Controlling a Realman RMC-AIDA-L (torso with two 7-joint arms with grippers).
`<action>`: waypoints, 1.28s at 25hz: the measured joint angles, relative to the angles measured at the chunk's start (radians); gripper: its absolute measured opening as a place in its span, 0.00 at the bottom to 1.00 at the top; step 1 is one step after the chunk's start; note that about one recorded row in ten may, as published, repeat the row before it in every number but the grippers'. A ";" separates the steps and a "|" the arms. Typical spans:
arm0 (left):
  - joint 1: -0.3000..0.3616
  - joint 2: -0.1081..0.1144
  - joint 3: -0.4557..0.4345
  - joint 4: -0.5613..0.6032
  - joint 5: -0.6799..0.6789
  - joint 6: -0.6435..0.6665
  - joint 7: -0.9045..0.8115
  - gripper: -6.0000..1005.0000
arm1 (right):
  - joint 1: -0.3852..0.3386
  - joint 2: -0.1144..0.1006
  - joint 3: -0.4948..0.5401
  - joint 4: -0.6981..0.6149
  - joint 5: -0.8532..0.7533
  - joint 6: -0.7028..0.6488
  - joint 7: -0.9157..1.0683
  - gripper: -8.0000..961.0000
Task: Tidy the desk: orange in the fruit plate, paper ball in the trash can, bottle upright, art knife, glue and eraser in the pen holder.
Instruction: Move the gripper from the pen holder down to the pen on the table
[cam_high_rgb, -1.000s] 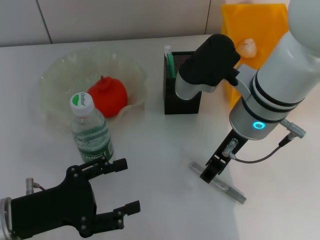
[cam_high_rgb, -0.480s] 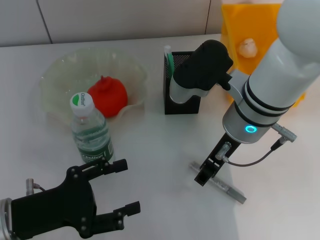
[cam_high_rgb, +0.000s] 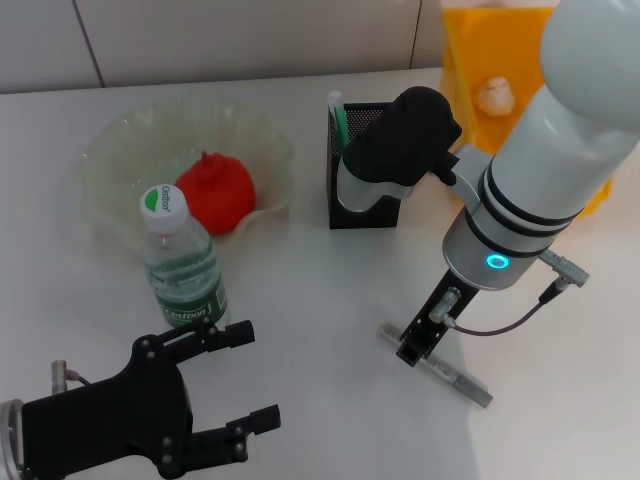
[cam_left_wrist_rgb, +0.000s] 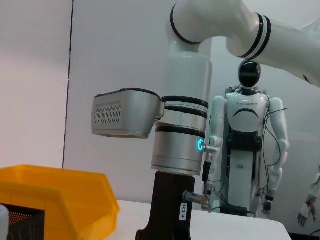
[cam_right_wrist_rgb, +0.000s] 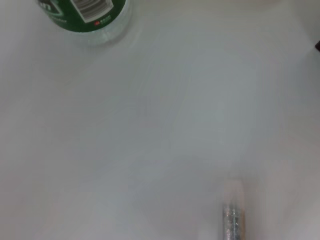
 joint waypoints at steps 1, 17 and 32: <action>0.000 0.000 0.000 0.000 0.000 0.000 0.000 0.80 | 0.000 0.000 0.000 0.000 0.000 0.000 0.000 0.52; 0.000 0.000 0.000 0.000 0.000 0.000 0.001 0.80 | 0.021 0.000 -0.002 0.060 0.021 0.026 -0.005 0.43; 0.002 0.000 0.000 0.000 0.000 0.000 0.001 0.80 | 0.030 0.000 -0.014 0.093 0.022 0.033 -0.010 0.35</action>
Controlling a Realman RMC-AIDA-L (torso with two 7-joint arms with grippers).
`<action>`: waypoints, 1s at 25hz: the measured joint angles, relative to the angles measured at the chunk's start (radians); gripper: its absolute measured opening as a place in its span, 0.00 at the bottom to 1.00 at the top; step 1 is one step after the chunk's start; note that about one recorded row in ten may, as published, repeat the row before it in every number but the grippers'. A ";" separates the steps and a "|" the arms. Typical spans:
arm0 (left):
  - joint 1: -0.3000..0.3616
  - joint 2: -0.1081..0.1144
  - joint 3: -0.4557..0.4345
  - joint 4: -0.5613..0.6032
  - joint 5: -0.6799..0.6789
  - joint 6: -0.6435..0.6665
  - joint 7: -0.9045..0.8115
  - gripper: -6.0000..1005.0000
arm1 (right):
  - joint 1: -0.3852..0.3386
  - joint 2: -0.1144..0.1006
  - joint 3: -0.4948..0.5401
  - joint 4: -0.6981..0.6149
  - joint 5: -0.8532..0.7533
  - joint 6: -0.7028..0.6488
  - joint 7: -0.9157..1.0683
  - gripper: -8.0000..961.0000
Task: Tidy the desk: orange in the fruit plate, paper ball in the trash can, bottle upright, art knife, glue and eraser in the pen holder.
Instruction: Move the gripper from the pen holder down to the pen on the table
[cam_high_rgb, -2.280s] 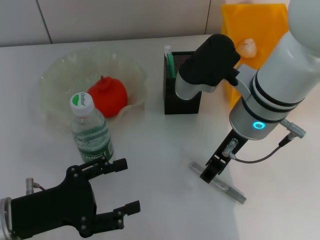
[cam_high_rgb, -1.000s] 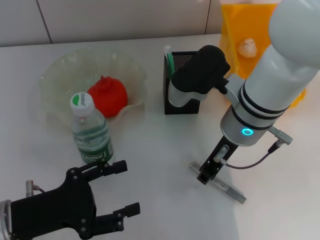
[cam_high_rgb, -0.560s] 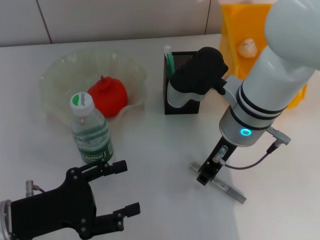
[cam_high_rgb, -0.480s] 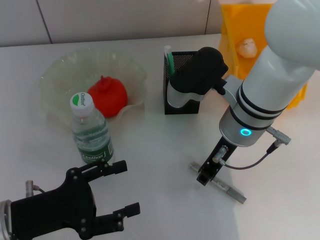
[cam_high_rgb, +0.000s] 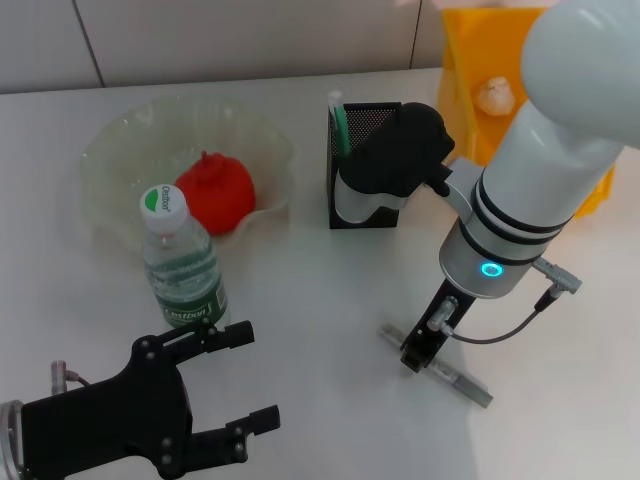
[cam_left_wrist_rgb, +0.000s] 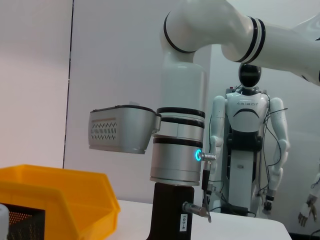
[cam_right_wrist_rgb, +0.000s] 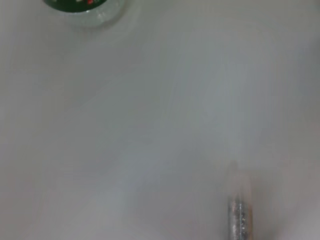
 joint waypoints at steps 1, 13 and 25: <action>0.000 0.000 0.000 0.000 0.000 0.000 0.000 0.80 | -0.001 0.000 0.000 -0.003 0.000 0.000 -0.001 0.34; 0.000 0.002 0.000 0.000 -0.004 0.004 -0.001 0.80 | -0.018 -0.002 0.008 -0.039 0.001 -0.007 -0.029 0.11; -0.003 0.003 0.000 0.000 -0.006 0.010 -0.001 0.80 | -0.058 -0.008 0.070 -0.123 0.012 -0.032 -0.049 0.01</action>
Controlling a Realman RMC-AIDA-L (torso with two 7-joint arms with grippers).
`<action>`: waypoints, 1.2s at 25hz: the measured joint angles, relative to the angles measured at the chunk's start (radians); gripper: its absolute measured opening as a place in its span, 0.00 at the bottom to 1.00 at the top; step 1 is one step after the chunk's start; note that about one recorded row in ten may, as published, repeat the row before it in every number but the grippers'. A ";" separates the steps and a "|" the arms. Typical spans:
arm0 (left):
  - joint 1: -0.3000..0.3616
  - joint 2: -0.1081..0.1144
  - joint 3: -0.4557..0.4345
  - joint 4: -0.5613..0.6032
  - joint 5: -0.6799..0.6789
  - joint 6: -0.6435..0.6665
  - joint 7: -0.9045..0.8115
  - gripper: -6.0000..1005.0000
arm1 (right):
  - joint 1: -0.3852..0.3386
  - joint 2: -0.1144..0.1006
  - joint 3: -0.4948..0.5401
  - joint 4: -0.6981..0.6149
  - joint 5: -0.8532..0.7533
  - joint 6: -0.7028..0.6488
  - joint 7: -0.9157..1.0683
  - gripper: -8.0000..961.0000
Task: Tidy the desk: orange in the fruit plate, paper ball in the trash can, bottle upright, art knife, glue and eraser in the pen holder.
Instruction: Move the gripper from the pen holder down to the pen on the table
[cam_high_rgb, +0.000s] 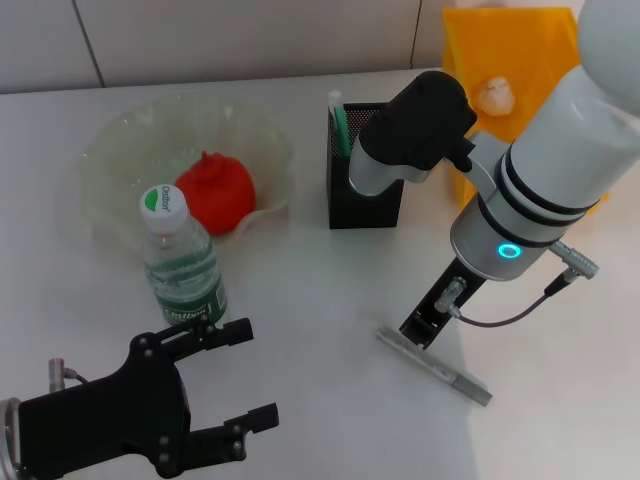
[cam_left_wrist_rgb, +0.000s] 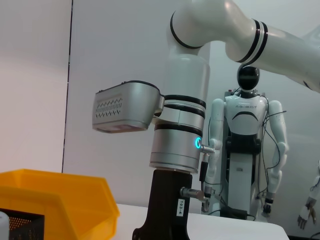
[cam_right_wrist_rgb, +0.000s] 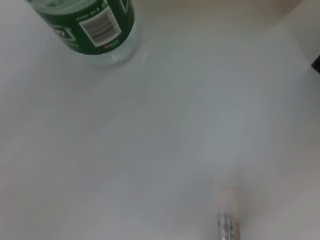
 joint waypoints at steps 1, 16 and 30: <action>0.000 0.000 0.000 0.000 0.000 0.000 0.000 0.80 | 0.000 0.000 -0.002 -0.001 0.000 -0.001 0.000 0.02; 0.002 -0.003 0.000 0.000 0.006 -0.004 0.000 0.80 | -0.001 0.004 -0.027 0.016 -0.006 0.008 0.004 0.38; 0.003 -0.003 0.000 0.000 0.006 -0.005 0.001 0.80 | 0.012 0.006 -0.055 0.070 -0.008 0.030 0.008 0.39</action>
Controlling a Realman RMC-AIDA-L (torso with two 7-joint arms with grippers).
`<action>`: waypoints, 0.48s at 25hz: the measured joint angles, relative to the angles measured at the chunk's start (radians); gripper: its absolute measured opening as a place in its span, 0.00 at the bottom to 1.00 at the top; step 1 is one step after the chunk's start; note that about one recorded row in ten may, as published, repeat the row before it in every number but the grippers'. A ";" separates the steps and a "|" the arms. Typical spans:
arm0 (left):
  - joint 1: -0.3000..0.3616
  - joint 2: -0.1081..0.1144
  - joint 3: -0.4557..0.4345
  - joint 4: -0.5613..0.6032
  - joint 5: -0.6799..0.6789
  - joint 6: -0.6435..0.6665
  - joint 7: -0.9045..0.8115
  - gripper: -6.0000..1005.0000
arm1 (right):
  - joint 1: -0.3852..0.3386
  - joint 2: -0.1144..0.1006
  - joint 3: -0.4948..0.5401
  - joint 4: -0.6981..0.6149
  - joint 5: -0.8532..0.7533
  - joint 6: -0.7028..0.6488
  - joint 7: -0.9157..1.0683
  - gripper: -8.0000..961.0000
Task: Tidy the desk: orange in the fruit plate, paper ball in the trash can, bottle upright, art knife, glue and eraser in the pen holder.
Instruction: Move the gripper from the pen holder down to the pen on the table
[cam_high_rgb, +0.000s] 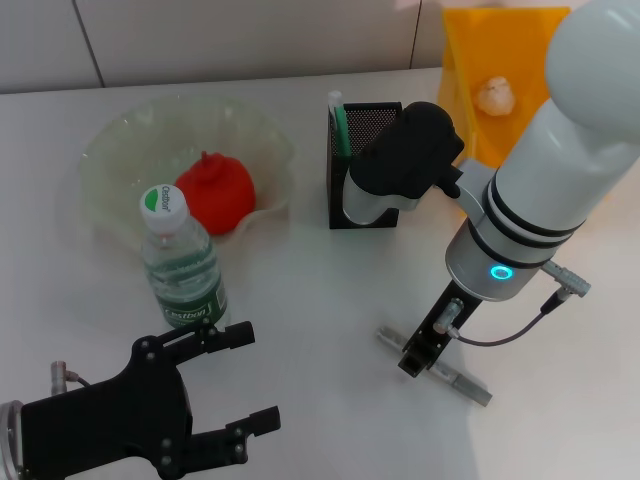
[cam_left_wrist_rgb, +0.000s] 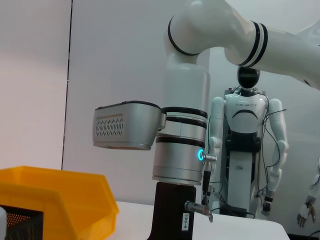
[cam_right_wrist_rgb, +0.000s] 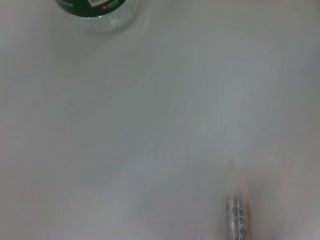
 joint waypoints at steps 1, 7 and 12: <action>0.000 0.000 0.000 0.000 0.000 0.000 0.000 0.80 | 0.000 0.000 0.000 0.000 0.000 0.000 0.000 0.39; 0.000 0.000 0.000 0.000 -0.001 0.002 -0.001 0.80 | 0.000 0.000 -0.002 0.001 -0.007 0.000 0.000 0.38; 0.000 0.001 0.000 0.000 -0.003 0.003 -0.001 0.80 | 0.001 0.000 -0.003 0.001 -0.018 -0.007 0.001 0.35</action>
